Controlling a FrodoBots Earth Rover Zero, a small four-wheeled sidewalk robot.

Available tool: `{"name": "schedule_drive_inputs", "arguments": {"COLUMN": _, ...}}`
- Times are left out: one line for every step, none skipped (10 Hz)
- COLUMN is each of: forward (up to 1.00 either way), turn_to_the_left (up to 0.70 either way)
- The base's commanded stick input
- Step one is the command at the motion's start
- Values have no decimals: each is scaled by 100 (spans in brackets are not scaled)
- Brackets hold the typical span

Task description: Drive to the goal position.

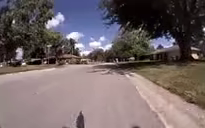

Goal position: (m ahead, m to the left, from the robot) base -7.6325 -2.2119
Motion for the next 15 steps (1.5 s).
{"name": "schedule_drive_inputs", "arguments": {"forward": 85, "turn_to_the_left": 0}}
{"name": "schedule_drive_inputs", "arguments": {"forward": 85, "turn_to_the_left": 0}}
{"name": "schedule_drive_inputs", "arguments": {"forward": 85, "turn_to_the_left": 0}}
{"name": "schedule_drive_inputs", "arguments": {"forward": 85, "turn_to_the_left": 0}}
{"name": "schedule_drive_inputs", "arguments": {"forward": 85, "turn_to_the_left": 0}}
{"name": "schedule_drive_inputs", "arguments": {"forward": 85, "turn_to_the_left": 0}}
{"name": "schedule_drive_inputs", "arguments": {"forward": 85, "turn_to_the_left": -3}}
{"name": "schedule_drive_inputs", "arguments": {"forward": 85, "turn_to_the_left": -21}}
{"name": "schedule_drive_inputs", "arguments": {"forward": 85, "turn_to_the_left": -34}}
{"name": "schedule_drive_inputs", "arguments": {"forward": 85, "turn_to_the_left": -34}}
{"name": "schedule_drive_inputs", "arguments": {"forward": 85, "turn_to_the_left": -34}}
{"name": "schedule_drive_inputs", "arguments": {"forward": 85, "turn_to_the_left": -34}}
{"name": "schedule_drive_inputs", "arguments": {"forward": 85, "turn_to_the_left": -21}}
{"name": "schedule_drive_inputs", "arguments": {"forward": 85, "turn_to_the_left": -8}}
{"name": "schedule_drive_inputs", "arguments": {"forward": 85, "turn_to_the_left": -4}}
